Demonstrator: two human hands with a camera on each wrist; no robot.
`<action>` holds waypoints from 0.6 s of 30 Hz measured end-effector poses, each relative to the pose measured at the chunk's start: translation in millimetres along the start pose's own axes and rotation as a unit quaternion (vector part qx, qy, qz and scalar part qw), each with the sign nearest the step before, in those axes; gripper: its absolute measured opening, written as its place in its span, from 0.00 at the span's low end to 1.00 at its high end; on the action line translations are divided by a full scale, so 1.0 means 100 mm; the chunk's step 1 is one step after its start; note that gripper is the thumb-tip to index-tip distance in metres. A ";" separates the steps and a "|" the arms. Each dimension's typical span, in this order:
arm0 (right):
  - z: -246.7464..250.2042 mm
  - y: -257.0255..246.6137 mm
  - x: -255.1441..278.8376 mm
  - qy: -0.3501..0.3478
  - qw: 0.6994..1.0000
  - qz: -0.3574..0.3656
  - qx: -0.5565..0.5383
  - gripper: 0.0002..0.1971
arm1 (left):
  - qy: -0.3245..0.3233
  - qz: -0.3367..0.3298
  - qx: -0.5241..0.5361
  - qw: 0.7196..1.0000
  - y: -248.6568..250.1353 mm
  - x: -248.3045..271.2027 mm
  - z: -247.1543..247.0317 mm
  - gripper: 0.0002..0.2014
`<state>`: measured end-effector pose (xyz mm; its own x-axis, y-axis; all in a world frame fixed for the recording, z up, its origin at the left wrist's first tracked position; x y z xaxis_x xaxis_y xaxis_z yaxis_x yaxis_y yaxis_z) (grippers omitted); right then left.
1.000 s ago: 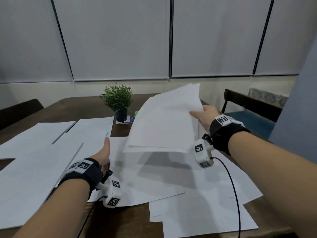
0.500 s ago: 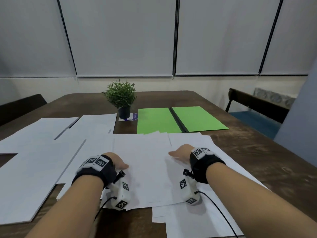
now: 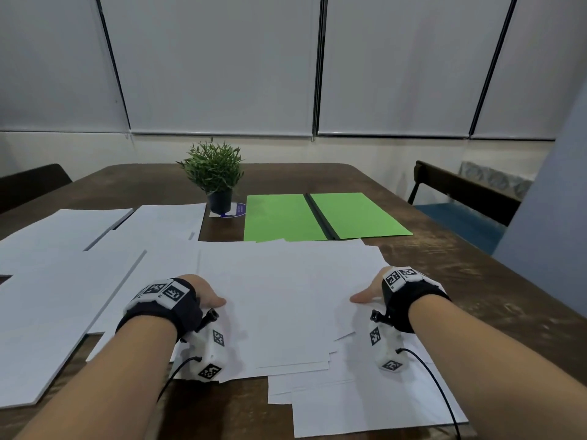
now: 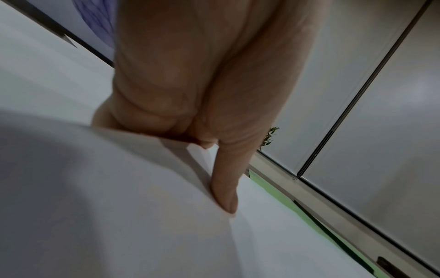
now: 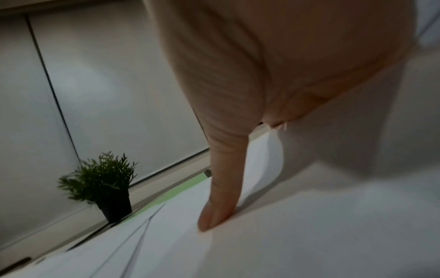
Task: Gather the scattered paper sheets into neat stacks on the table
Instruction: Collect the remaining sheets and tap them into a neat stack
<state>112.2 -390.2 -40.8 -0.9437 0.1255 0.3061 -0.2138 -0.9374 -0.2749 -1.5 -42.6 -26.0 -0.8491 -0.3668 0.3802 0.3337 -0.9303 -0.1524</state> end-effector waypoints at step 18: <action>1.15 -0.36 0.18 0.208 0.918 0.160 -0.297 0.15 | -0.018 0.019 -0.011 1.000 0.02 -0.02 -0.02 0.29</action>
<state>131.7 -391.5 79.5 -0.9707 0.1028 -0.2171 0.1081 -0.6202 -0.7769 0.5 -43.9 -28.9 -0.8205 -0.4025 0.4060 0.3559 -0.9154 -0.1883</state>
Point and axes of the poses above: each hand's wrist, its own x-axis away from the middle knuckle, its own z-axis out of the back of the hand, y = z × x, the point moved 7 cm from there along -x, towards the middle knuckle, and after that the axes turned 10 degrees about -x, right-handed, at the moved point
